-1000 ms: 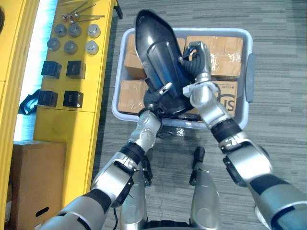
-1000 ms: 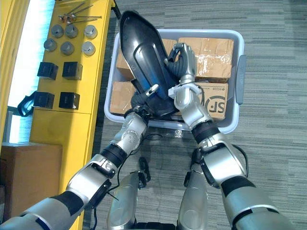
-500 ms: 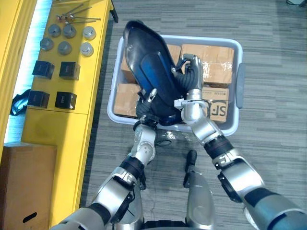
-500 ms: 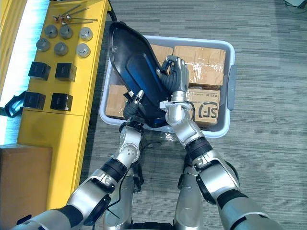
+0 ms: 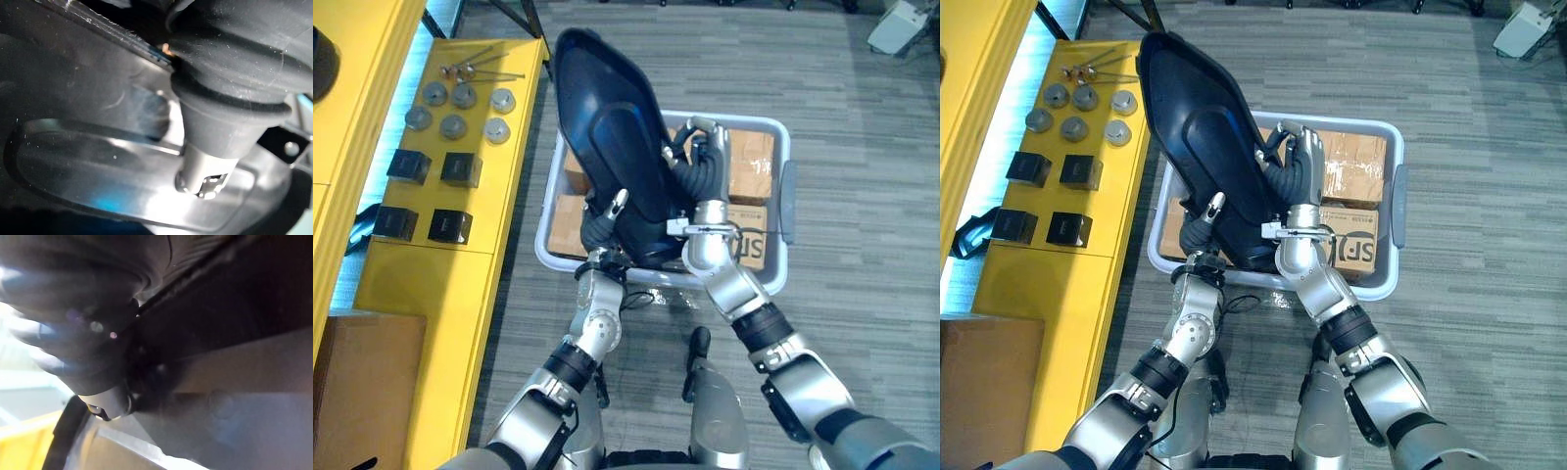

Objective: Walk over and take plastic housings, then place them on the shelf

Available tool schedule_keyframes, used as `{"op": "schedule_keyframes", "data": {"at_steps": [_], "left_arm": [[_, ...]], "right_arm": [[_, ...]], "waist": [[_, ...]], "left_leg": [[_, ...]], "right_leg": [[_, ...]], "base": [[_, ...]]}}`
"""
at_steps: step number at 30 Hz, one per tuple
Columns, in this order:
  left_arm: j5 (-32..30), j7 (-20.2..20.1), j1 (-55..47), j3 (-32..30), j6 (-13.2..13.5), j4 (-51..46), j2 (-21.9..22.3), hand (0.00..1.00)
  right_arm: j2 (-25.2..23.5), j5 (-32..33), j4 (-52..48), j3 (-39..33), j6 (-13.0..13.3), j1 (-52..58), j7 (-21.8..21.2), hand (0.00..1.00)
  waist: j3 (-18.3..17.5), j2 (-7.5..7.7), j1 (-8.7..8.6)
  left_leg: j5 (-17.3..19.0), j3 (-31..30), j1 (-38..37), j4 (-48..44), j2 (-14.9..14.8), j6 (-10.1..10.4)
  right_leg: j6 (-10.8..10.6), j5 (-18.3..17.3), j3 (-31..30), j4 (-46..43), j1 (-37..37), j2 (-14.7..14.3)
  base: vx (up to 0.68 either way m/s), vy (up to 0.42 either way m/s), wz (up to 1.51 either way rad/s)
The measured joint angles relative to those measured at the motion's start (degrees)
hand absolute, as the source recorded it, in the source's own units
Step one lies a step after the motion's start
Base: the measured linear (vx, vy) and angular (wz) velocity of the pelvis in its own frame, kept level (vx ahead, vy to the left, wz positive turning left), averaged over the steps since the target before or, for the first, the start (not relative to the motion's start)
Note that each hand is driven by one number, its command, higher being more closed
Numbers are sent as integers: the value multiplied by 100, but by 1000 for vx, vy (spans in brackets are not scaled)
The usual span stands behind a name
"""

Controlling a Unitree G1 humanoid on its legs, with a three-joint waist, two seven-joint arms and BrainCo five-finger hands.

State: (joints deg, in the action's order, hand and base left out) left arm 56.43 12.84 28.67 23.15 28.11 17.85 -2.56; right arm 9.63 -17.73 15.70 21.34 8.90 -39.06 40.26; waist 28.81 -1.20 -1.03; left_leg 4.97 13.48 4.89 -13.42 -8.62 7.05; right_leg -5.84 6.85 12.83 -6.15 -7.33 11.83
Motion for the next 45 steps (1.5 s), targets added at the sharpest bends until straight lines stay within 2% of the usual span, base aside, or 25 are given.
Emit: {"op": "schedule_keyframes", "data": {"at_steps": [4,7,12,17,24,25,30,31,33,37,42,45], "left_arm": [[-307,15,-402,-58,-271,-321,-136,100],[-512,114,-556,-58,-483,-325,-151,100],[-1197,453,-620,-61,-626,-342,-151,100],[-1260,519,-610,-78,-752,-323,-152,100],[-1709,659,285,-319,-758,90,-153,100],[-1942,754,499,-370,-779,159,-153,0],[-2303,869,1268,-378,-1032,387,-108,0],[-2349,872,1405,-378,-1079,422,-66,100],[-2348,878,1623,-410,-1205,603,11,100],[-2355,931,1962,-506,-1351,909,104,100],[-2382,911,2105,-504,-1415,1270,124,100],[-2389,814,2115,-489,-1523,1356,130,100]], "right_arm": [[-120,0,-104,2,136,343,2,100],[-171,5,-51,-6,129,571,16,100],[-147,10,109,-12,129,707,98,100],[-101,9,341,-12,127,640,97,100],[219,15,954,-61,128,-293,99,100],[272,19,1042,-86,128,-471,99,100],[562,180,1674,-235,-103,-1057,83,100],[614,225,1824,-265,-190,-1085,55,100],[660,354,1980,-276,-293,-1086,-17,100],[809,353,2039,-275,-316,-1277,-48,100],[898,350,2151,-250,-420,-1613,-65,100],[970,346,2193,-189,-419,-1779,-63,100]], "waist": [[-260,183,15],[-557,226,25],[-737,218,22],[-742,218,9],[-640,114,21],[-576,106,30],[-290,64,41],[-263,33,54],[-212,-21,80],[-76,-173,82],[-33,-225,98],[18,-314,113]], "left_leg": [[-14,77,-161,107,2,24],[-7,113,-206,135,17,32],[1,136,-330,179,12,42],[22,165,-192,68,-65,64],[99,141,567,-461,-144,6],[137,140,723,-616,-176,-9],[249,107,1314,-1078,-199,-79],[252,94,1437,-1123,-199,-88],[249,91,1524,-1142,-193,-91],[249,94,1733,-1168,-195,-95],[252,99,1894,-1224,-193,-99],[272,88,1927,-1266,-192,-126]], "right_leg": [[-30,23,5,180,180,-26],[-63,51,0,298,258,-21],[-55,90,-15,377,367,-36],[-17,225,-32,523,298,-88],[27,376,-112,365,-328,-104],[28,376,-159,268,-478,-104],[28,374,-220,-2,-1001,-70],[28,383,-220,-26,-1103,-64],[35,409,-227,-25,-1189,-59],[32,456,-248,-20,-1399,-70],[18,483,-346,-8,-1566,-85],[16,484,-356,-8,-1582,-86]], "base": [[36,3,-3],[39,11,-2],[-1,3,-5],[-59,-6,-8],[-97,15,-3],[-129,43,-8],[-115,34,-2],[-52,5,2],[-18,1,1],[0,-2,-1],[9,4,-2],[0,0,0]]}}
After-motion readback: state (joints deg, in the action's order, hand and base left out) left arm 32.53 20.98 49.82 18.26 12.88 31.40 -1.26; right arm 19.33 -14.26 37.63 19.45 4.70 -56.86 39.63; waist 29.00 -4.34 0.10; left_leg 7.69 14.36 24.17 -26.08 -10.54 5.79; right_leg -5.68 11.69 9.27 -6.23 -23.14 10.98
